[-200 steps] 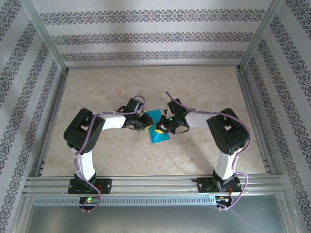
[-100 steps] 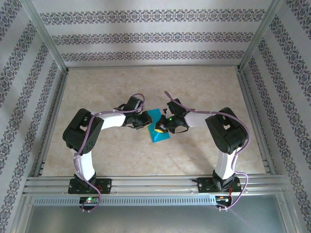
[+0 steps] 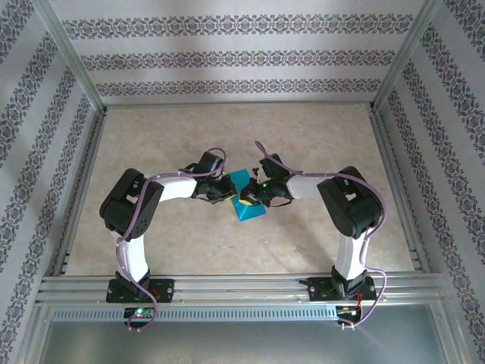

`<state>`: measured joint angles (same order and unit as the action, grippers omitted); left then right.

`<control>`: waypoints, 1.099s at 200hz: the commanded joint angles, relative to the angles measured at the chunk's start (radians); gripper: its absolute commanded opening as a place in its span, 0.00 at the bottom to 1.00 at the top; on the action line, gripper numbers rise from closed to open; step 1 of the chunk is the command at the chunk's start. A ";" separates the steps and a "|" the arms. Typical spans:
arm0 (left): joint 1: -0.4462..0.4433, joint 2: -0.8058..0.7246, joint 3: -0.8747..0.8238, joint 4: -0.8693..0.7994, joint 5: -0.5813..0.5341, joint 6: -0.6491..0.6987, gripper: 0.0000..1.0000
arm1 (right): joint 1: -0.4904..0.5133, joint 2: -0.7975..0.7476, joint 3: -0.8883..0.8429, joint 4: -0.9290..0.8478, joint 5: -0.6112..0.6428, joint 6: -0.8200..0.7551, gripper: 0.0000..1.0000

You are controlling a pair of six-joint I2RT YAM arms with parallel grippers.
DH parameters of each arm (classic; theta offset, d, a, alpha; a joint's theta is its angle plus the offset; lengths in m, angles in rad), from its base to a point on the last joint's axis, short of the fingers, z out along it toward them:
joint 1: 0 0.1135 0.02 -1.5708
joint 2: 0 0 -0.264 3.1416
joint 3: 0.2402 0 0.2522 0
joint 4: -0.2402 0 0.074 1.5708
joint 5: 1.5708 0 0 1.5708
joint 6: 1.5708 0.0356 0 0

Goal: Fold a paper plane with a square sheet of paper (pick it up from the middle)
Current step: Fold the triangle a second time at the center of the table.

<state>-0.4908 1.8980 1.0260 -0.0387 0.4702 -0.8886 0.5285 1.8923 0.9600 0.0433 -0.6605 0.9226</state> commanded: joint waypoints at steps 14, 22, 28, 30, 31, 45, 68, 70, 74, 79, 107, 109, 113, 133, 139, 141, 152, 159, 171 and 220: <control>0.000 0.034 0.014 -0.058 -0.010 0.027 0.10 | 0.010 0.022 0.005 0.018 -0.002 0.006 0.03; -0.001 0.033 0.014 -0.059 -0.010 0.028 0.10 | 0.010 0.025 0.006 0.014 0.001 0.002 0.03; -0.001 0.032 0.014 -0.059 -0.009 0.028 0.10 | 0.011 0.026 0.007 0.010 0.001 0.000 0.03; -0.001 0.033 0.014 -0.061 -0.010 0.027 0.10 | 0.011 0.025 0.007 0.008 0.002 -0.001 0.03; -0.001 0.032 0.014 -0.060 -0.009 0.027 0.10 | 0.011 0.026 0.007 0.008 0.002 -0.002 0.02; 0.000 0.029 0.015 -0.061 -0.008 0.030 0.10 | 0.011 0.025 0.007 -0.007 0.007 -0.006 0.03; 0.000 0.026 0.016 -0.060 -0.004 0.032 0.10 | 0.013 0.019 0.007 -0.031 0.014 -0.023 0.03; 0.000 0.026 0.016 -0.061 -0.003 0.032 0.10 | 0.013 0.019 0.008 -0.033 0.015 -0.023 0.03; 0.000 0.025 0.016 -0.060 -0.002 0.033 0.10 | 0.014 0.019 0.009 -0.037 0.015 -0.026 0.03; 0.000 0.024 0.016 -0.061 -0.001 0.033 0.10 | 0.014 0.020 0.009 -0.037 0.015 -0.026 0.03; 0.000 0.021 0.013 -0.059 0.001 0.033 0.10 | 0.019 0.032 0.018 -0.037 -0.001 -0.033 0.04; 0.000 0.021 0.014 -0.059 0.002 0.033 0.10 | 0.019 0.033 0.019 -0.038 -0.001 -0.034 0.04; 0.000 0.022 0.013 -0.058 0.001 0.033 0.10 | 0.020 0.033 0.019 -0.038 -0.002 -0.036 0.04; 0.000 0.022 0.011 -0.058 0.001 0.034 0.10 | 0.022 0.040 0.026 -0.040 -0.007 -0.038 0.04; 0.000 0.023 0.011 -0.057 0.002 0.032 0.10 | 0.022 0.042 0.027 -0.041 -0.008 -0.038 0.04; -0.001 0.023 0.011 -0.056 0.002 0.033 0.10 | 0.022 0.043 0.028 -0.040 -0.009 -0.038 0.04; 0.000 0.024 0.014 -0.056 0.003 0.032 0.10 | 0.021 0.045 0.028 -0.040 -0.008 -0.037 0.04; 0.000 0.023 0.013 -0.055 0.004 0.032 0.10 | 0.022 0.047 0.027 -0.041 -0.007 -0.037 0.04; 0.000 0.023 0.012 -0.054 0.004 0.032 0.10 | 0.022 0.047 0.027 -0.039 -0.007 -0.034 0.04; 0.000 0.025 0.011 -0.056 0.003 0.029 0.10 | 0.022 0.042 0.026 -0.015 -0.002 -0.024 0.04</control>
<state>-0.4908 1.9038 1.0344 -0.0414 0.4744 -0.8745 0.5396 1.9224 0.9691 0.0269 -0.6632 0.9100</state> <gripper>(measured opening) 0.100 0.048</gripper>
